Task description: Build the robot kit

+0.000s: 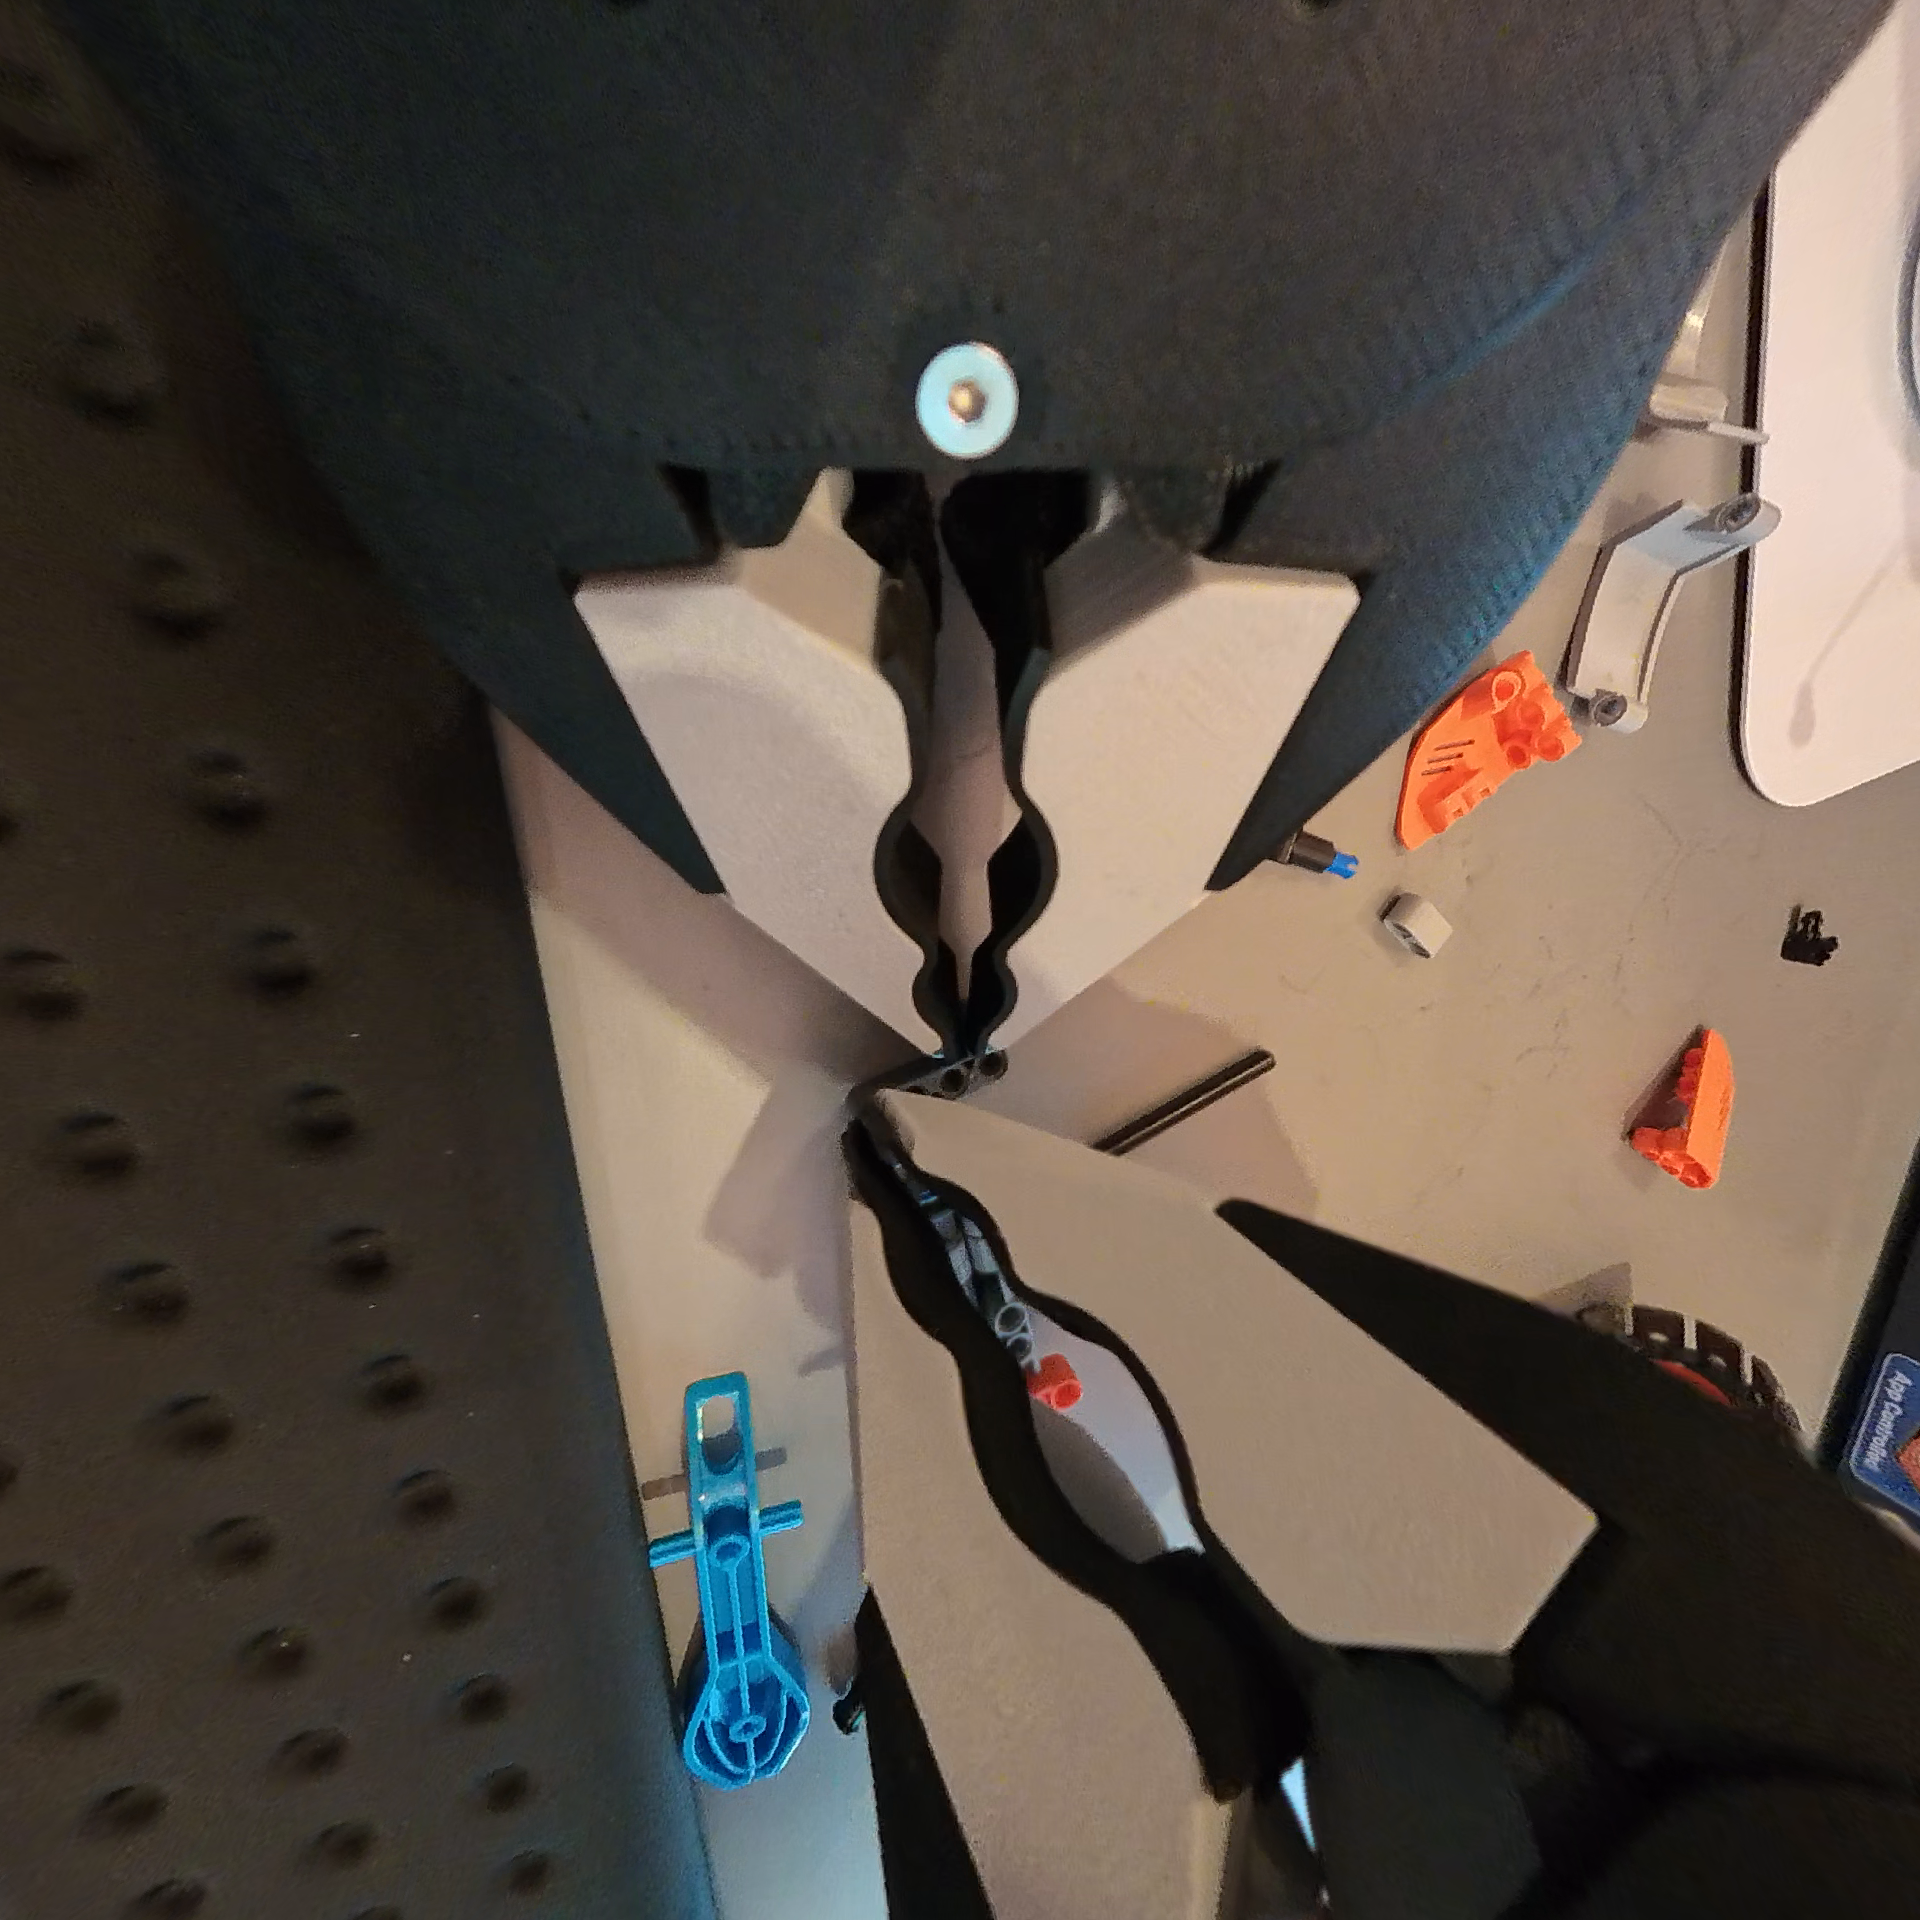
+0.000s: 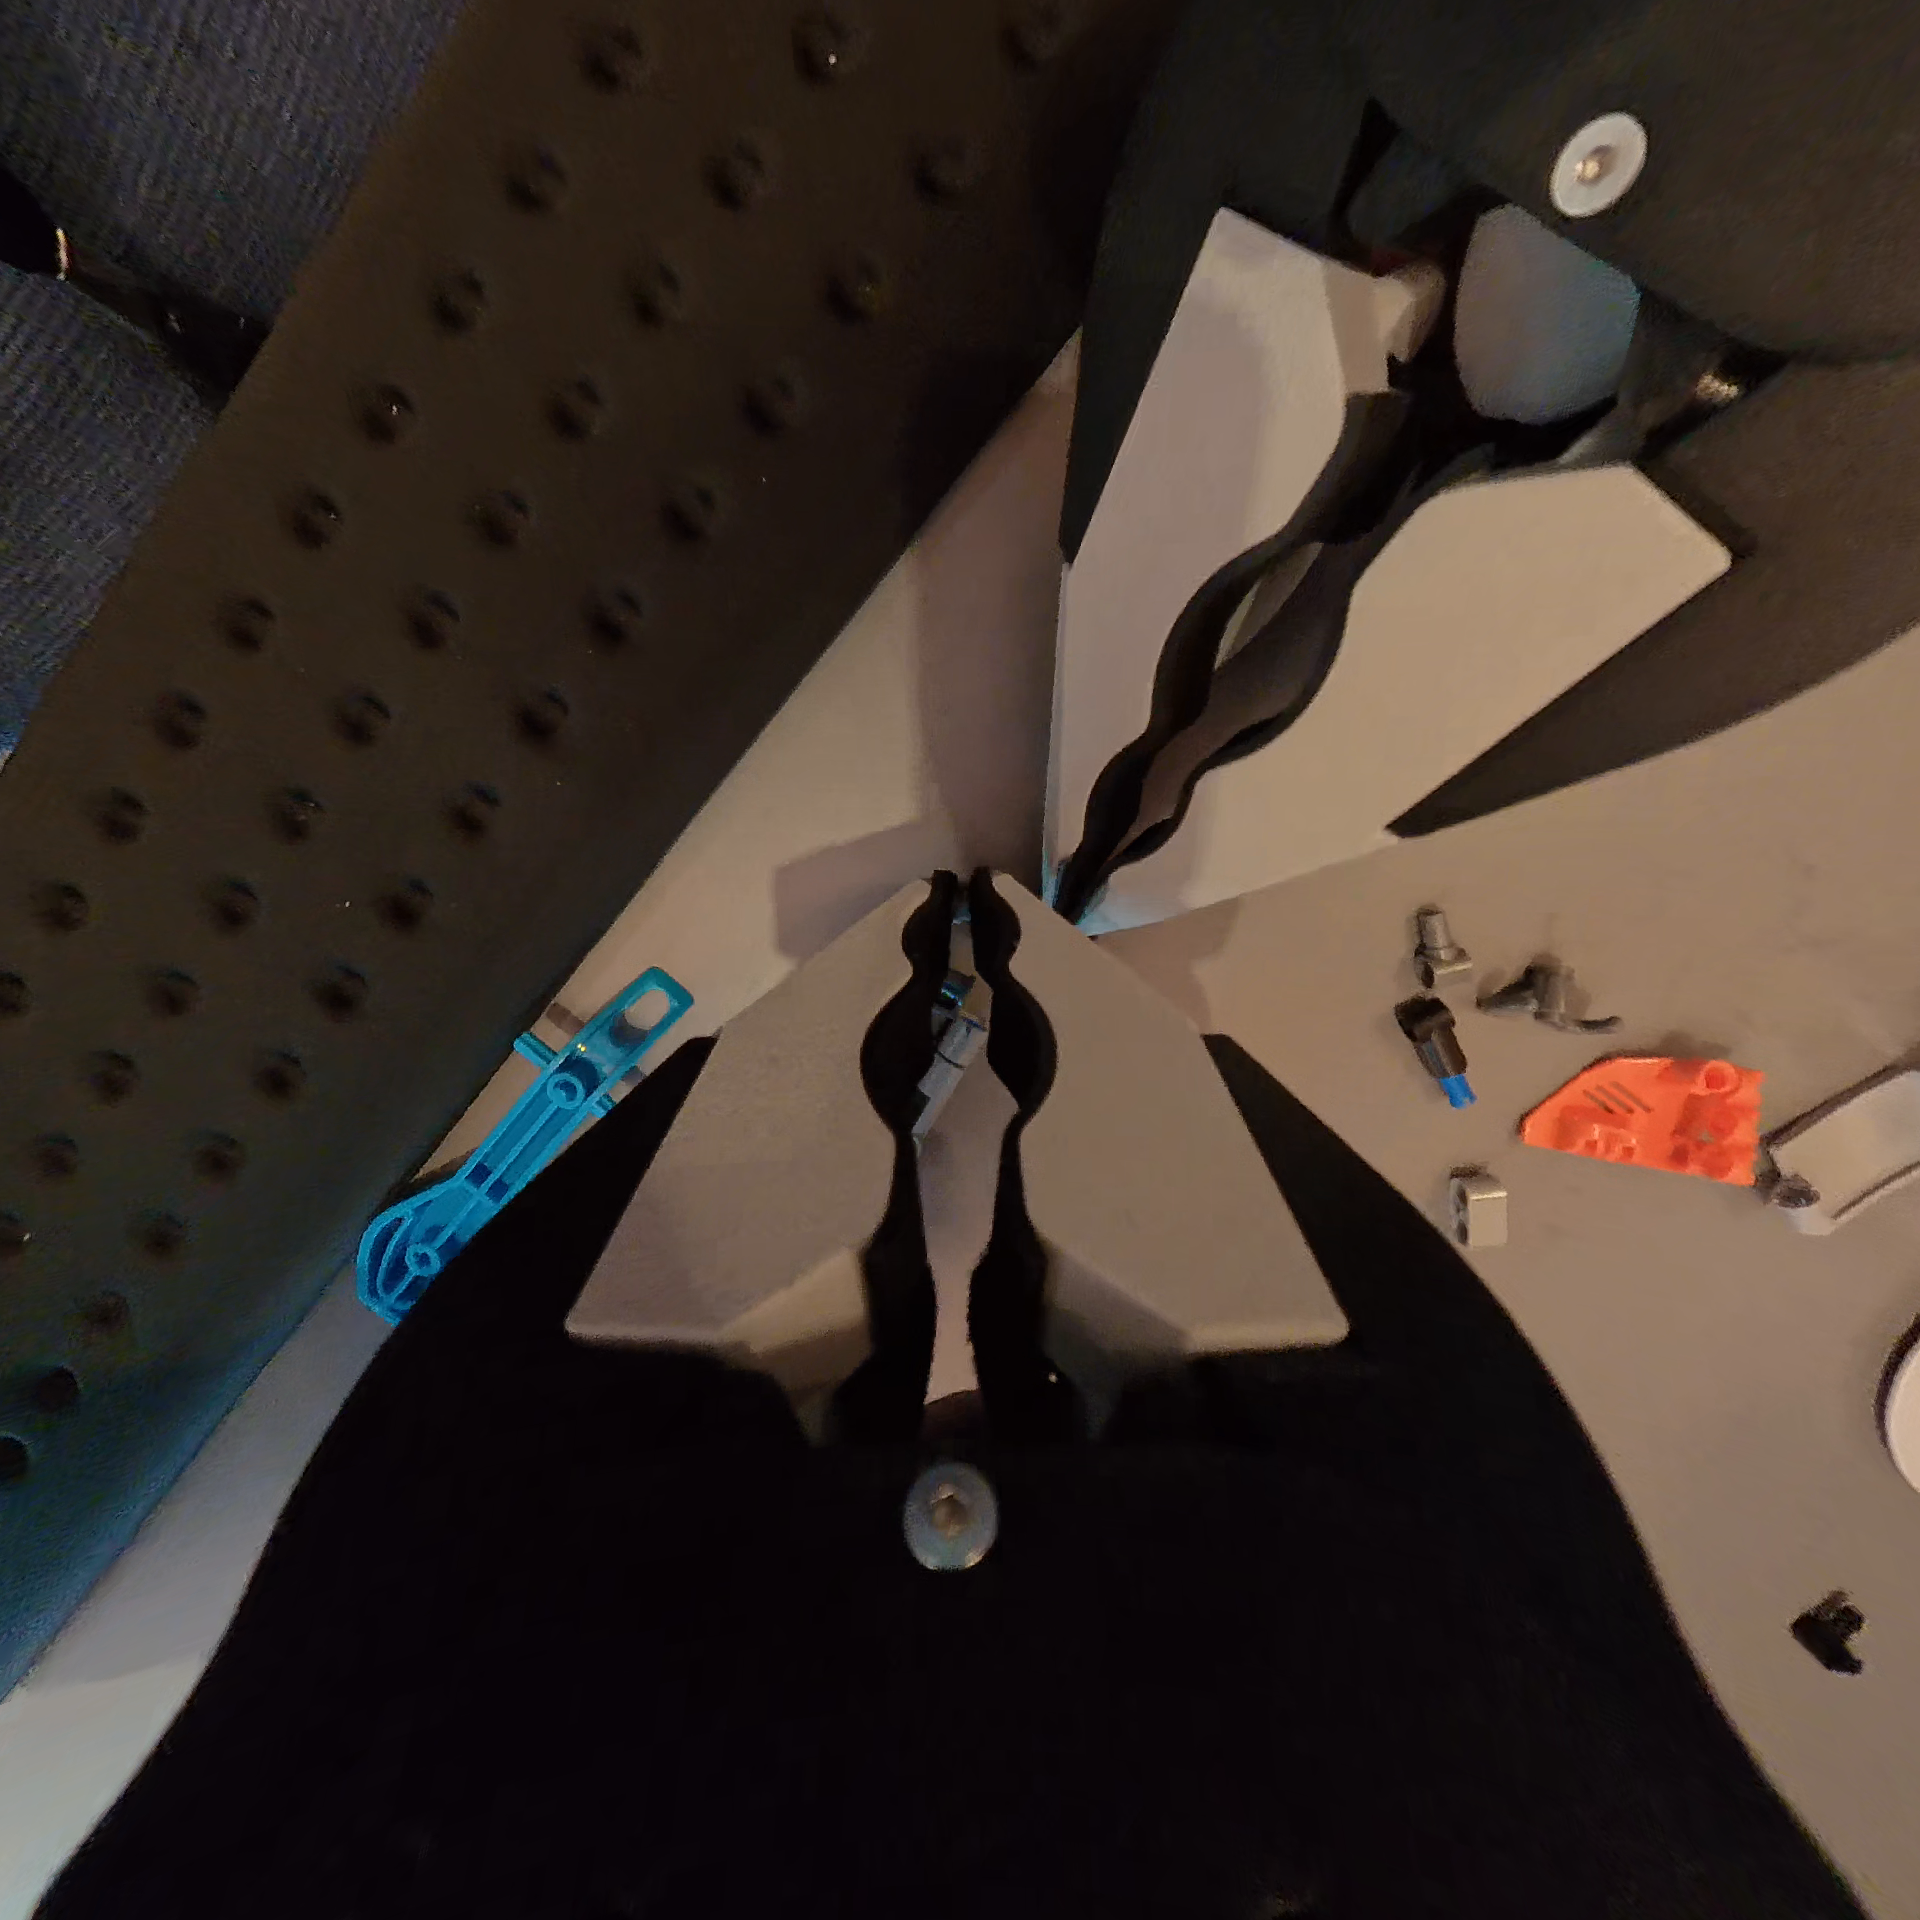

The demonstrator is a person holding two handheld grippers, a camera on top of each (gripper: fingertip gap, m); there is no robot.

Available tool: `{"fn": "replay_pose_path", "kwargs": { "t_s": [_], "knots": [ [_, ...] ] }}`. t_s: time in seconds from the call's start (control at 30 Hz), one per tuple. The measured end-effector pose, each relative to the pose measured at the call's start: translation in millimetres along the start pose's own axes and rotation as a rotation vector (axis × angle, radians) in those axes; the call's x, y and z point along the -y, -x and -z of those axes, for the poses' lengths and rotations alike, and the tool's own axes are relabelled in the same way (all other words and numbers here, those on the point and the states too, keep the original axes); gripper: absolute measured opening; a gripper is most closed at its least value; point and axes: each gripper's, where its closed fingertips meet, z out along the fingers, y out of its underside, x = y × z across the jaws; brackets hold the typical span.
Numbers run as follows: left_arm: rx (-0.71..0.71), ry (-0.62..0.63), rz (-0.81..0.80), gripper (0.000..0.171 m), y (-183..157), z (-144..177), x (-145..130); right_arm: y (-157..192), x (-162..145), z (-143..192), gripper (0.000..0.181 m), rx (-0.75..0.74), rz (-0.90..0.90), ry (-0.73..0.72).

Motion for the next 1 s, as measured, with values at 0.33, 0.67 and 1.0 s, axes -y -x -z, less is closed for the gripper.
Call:
{"fn": "replay_pose_path", "kwargs": {
  "t_s": [0.33,0.67,1.0],
  "knots": [
    [0.012,0.005,0.001,0.0,0.8,-1.3,1.2,-1.1,-8.1,4.0,0.001,-0.035,-0.083,-0.074],
    [0.06,0.029,0.013,0.0,8.7,-1.6,-2.2,-10.5,-13.8,17.6,0.007,-0.198,-0.151,-0.094],
    [0.068,0.036,0.006,0.0,9.3,-1.8,-2.5,-5.8,-9.8,15.2,0.011,-0.269,-0.168,-0.097]
  ]
}}
